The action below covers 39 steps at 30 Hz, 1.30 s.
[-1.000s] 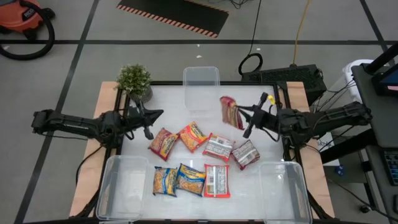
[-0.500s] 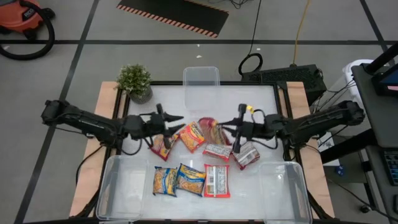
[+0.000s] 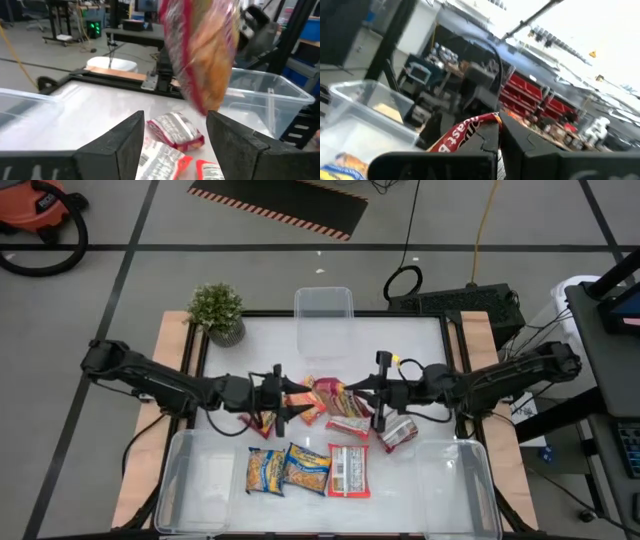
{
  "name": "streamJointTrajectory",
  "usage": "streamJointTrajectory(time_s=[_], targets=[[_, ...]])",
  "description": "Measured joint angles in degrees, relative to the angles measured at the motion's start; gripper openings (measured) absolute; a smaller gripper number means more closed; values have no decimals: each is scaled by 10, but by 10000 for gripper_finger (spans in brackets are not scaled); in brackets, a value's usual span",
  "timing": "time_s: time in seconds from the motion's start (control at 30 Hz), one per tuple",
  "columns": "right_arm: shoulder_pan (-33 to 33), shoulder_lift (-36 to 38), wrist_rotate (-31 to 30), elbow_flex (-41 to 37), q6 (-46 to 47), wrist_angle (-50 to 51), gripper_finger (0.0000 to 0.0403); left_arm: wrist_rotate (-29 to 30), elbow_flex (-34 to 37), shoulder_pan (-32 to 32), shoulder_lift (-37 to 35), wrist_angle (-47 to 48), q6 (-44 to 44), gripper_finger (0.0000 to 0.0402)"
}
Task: Sort Maruchan noodles
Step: Put the top red noodle pack into the bottom left transparent bin
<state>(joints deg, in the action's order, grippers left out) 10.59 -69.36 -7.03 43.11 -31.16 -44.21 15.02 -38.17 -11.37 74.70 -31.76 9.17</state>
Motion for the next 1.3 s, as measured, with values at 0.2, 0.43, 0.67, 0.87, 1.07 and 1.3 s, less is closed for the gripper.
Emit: streamJointTrajectory(time_s=[0.2, 0.43, 0.67, 0.87, 1.07, 1.3], targets=[[-4, -9, 12, 0, 0, -16, 0, -15, 0, 1, 44, -77, -15, 221], [-5, -14, 13, 0, -10, -23, 0, -90, 0, 1, 69, -164, -27, 221], [-5, -16, 36, 0, -10, -31, 0, -95, -11, 7, 69, -187, -25, 221], [-5, -16, 44, 0, -10, -36, 0, -117, -19, 5, 103, -246, -20, 221], [-5, -16, 43, 0, -18, -40, 0, -137, -28, 5, 149, -306, -25, 221], [-5, -16, 43, 0, -41, -36, 0, -140, -67, 5, 190, -324, -45, 221]])
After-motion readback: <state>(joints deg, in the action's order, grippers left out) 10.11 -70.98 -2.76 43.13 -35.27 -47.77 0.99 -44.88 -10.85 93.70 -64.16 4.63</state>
